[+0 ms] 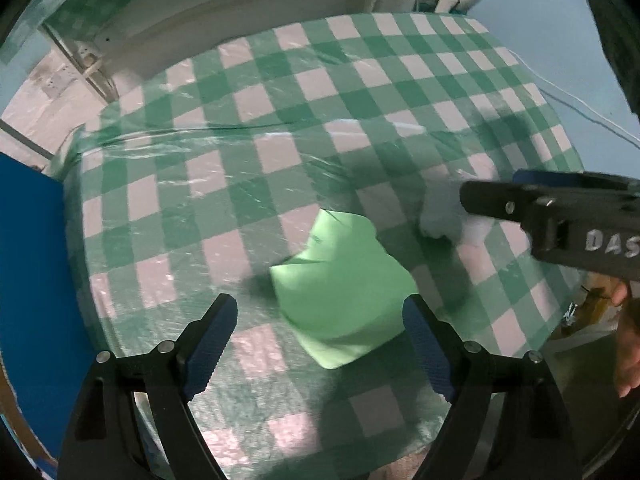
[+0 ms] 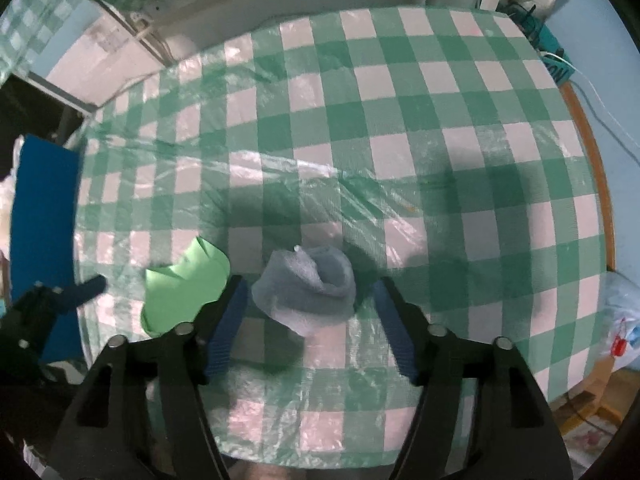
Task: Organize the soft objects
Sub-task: 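Close the left tool on the light-green cloth while the right tool grasps the grey knit cap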
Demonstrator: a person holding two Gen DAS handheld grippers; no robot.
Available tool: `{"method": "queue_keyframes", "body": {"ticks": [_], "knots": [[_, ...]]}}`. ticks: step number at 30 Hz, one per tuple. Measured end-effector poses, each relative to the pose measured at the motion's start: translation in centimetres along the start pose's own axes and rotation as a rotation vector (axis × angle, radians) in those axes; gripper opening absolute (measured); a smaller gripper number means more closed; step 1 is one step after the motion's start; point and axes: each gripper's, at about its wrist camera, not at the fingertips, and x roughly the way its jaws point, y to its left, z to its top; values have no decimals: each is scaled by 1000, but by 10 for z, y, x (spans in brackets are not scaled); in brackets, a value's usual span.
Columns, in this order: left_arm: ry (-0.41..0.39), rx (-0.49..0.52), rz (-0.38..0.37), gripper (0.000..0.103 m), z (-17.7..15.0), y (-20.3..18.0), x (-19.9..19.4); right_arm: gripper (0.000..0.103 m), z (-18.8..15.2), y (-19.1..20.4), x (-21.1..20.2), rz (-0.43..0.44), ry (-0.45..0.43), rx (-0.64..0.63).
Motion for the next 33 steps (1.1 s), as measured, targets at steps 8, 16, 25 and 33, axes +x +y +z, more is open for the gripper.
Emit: {"method": "queue_keyframes", "body": {"ticks": [8,16,25,33], "knots": [[63,-25,-18,86,5,-2,29,73,0,-6,-1,34,-16,3],[73,-52,-9,80,7,4,43,79,-2,12,16,17,29,-33],[18,6,10,40,-7,-1,40,79,1,21,35,-22,60,-70],[10,1,25,14,-12,-6,36,71,-2,26,51,-68,87,-99]]}}
